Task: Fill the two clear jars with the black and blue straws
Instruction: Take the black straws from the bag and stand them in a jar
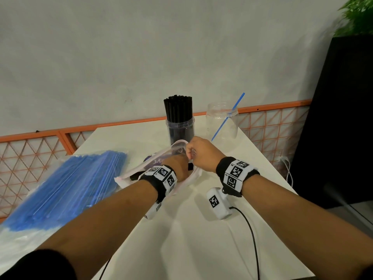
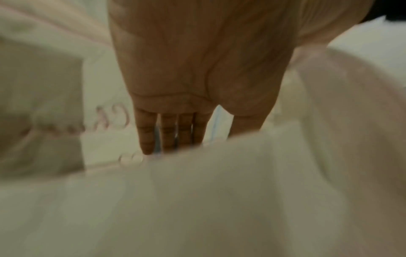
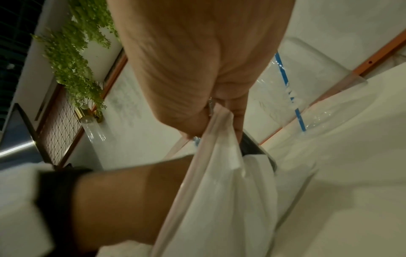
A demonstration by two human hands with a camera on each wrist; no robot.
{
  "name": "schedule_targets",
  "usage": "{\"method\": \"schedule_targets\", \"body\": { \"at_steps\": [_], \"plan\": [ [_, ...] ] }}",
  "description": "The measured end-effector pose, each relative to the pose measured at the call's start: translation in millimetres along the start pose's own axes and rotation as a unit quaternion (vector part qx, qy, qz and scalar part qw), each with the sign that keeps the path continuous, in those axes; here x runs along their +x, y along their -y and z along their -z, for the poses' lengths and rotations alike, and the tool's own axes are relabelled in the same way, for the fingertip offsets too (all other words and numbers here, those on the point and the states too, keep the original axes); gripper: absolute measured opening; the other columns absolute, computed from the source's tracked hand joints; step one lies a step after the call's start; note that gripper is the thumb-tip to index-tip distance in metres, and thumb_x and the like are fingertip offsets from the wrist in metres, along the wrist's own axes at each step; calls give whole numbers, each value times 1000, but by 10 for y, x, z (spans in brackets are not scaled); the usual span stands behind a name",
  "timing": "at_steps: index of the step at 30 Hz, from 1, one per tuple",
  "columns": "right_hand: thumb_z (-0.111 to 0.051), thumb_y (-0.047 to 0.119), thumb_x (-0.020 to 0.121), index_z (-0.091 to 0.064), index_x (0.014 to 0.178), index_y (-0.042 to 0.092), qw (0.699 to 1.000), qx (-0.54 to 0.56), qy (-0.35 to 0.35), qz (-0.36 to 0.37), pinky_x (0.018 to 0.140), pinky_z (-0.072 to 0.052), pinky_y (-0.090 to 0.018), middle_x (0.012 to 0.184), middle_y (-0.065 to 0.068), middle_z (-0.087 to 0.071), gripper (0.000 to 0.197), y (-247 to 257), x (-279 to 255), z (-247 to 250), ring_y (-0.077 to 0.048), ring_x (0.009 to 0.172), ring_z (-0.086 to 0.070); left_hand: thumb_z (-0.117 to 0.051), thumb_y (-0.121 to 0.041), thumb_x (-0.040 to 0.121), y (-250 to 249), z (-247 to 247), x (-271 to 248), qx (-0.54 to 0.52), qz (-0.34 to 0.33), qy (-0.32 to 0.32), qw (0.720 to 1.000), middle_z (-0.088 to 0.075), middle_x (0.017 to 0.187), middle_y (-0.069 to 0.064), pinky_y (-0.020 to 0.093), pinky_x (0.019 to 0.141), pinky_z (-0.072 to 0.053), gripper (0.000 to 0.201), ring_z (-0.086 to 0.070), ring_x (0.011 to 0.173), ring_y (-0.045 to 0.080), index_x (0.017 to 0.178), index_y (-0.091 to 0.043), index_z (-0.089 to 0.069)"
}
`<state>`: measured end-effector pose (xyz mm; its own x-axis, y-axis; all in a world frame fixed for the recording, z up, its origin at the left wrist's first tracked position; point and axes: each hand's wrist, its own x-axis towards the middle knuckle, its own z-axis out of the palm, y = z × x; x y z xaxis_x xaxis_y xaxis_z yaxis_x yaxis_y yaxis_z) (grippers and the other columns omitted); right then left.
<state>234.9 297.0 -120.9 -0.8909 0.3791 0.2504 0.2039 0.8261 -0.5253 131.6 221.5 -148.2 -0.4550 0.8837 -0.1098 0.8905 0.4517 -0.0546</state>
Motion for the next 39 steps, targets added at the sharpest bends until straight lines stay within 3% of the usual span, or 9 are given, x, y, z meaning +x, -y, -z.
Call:
{"method": "schedule_targets", "body": {
  "at_steps": [4, 9, 16, 22, 24, 26, 29, 32, 39],
  "plan": [
    [-60, -4, 82, -73, 98, 11, 999, -25, 21, -17, 89, -47, -32, 110, -10, -57, 25, -31, -22, -6, -25, 100, -56, -40, -29, 103, -19, -74, 91, 2, 6, 11, 1000, -55, 136, 18, 38, 104, -43, 42, -55, 121, 30, 134, -3, -52],
    [-61, -5, 79, -67, 120, 12, 998, -51, 29, -37, 93, -45, -31, 121, -10, -58, 46, -36, -25, 3, -27, 110, -56, -47, -30, 100, 42, -122, 77, -12, 3, -23, 1000, -65, 119, 14, 33, 88, -46, 34, -61, 106, 28, 121, -7, -59],
    [-61, -3, 80, -64, 122, 11, 998, -51, -9, -36, 94, -43, -28, 124, -9, -59, 44, -18, -13, 42, -26, 113, -56, -58, -48, 87, 207, -25, -83, -16, -13, -174, 985, -71, 86, 2, 28, 61, -43, 23, -57, 67, 17, 83, -26, -60],
    [-61, -2, 81, -64, 120, 9, 995, -86, 10, -43, 90, -45, -30, 120, -10, -59, 41, 0, -17, 40, -27, 111, -57, -60, -52, 89, 314, 138, -205, -90, 23, -208, 974, -63, 74, 0, 27, 57, -38, 30, -59, 66, 21, 83, -23, -67],
    [-57, -5, 79, -63, 117, 8, 996, -69, 14, -47, 82, -46, -29, 116, -11, -61, 41, -14, -48, 27, -28, 106, -58, -65, -48, 88, 330, 234, -245, -214, 8, -224, 951, -61, 61, -5, 27, 52, -37, 31, -60, 59, 17, 67, -25, -64],
    [-56, -6, 76, -62, 114, 10, 998, -43, 17, -37, 82, -49, -32, 111, -11, -62, 42, 0, -51, 24, -28, 101, -59, -69, -42, 89, 329, 366, -269, -378, -20, -249, 891, -62, 54, -6, 26, 53, -46, 34, -59, 51, 12, 60, -24, -62],
    [-57, -3, 77, -57, 105, 10, 998, -37, 31, -26, 74, -50, -35, 102, -9, -60, 31, 39, -4, 38, -27, 94, -57, -68, -33, 92, 318, 589, -286, -576, -62, -247, 777, -63, 58, 1, 31, 60, -55, 30, -59, 52, 14, 71, -11, -65],
    [-60, 3, 81, -42, 101, 13, 999, -11, 18, -45, 55, -36, -24, 82, -1, -49, 29, 32, 37, 60, -21, 76, -52, -65, -28, 95, 344, 702, -262, -655, -110, -244, 707, -59, 59, 4, 26, 59, -54, 29, -58, 55, 17, 74, -8, -63],
    [-67, 11, 81, -20, 147, 15, 999, 12, 15, -37, 60, -38, -23, 89, 1, -51, 81, 33, 90, 91, -20, 82, -51, -69, -22, 92, 376, 476, -151, -672, -108, -221, 699, -61, 60, 5, 35, 72, -57, 30, -60, 59, 18, 63, -18, -65]
  ]
}}
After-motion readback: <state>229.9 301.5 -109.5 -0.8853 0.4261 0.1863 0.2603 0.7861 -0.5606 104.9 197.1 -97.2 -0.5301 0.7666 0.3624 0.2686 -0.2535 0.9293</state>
